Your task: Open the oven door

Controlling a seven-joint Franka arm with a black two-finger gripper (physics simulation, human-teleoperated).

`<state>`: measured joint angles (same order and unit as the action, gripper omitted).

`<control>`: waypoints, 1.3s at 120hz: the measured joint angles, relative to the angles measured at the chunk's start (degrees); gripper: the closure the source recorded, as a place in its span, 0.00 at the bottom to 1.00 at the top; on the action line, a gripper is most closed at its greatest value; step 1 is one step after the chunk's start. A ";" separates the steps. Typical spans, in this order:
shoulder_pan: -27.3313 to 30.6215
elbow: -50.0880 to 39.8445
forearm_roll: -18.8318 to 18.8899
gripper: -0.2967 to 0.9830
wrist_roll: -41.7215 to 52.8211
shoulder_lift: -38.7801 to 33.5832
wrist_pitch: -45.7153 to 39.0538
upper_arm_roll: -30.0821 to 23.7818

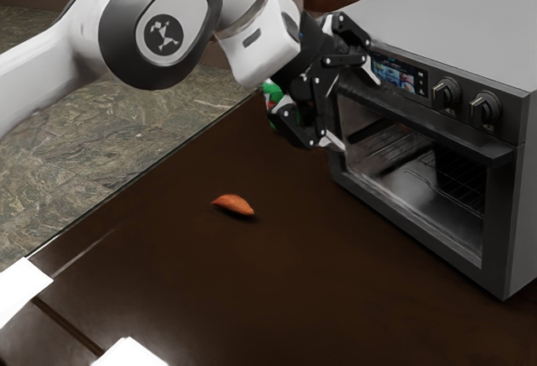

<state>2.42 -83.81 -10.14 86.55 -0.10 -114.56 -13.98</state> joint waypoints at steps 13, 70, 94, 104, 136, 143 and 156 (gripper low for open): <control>3.04 0.11 0.50 0.23 3.72 0.57 -0.83 1.13; -10.52 10.25 3.64 0.23 13.88 12.64 -2.84 -0.58; -10.03 11.72 4.01 0.18 16.32 13.93 -2.53 -0.26; -10.04 5.17 4.79 0.23 17.11 7.51 -2.70 -0.21; -9.18 1.89 4.42 0.23 19.01 6.38 -4.12 4.40; -9.42 1.93 4.02 0.23 19.32 6.77 -4.26 4.34; -10.44 1.84 3.28 0.23 19.82 5.52 -4.24 4.16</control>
<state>-8.02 -81.96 -6.86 106.37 5.42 -118.80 -9.83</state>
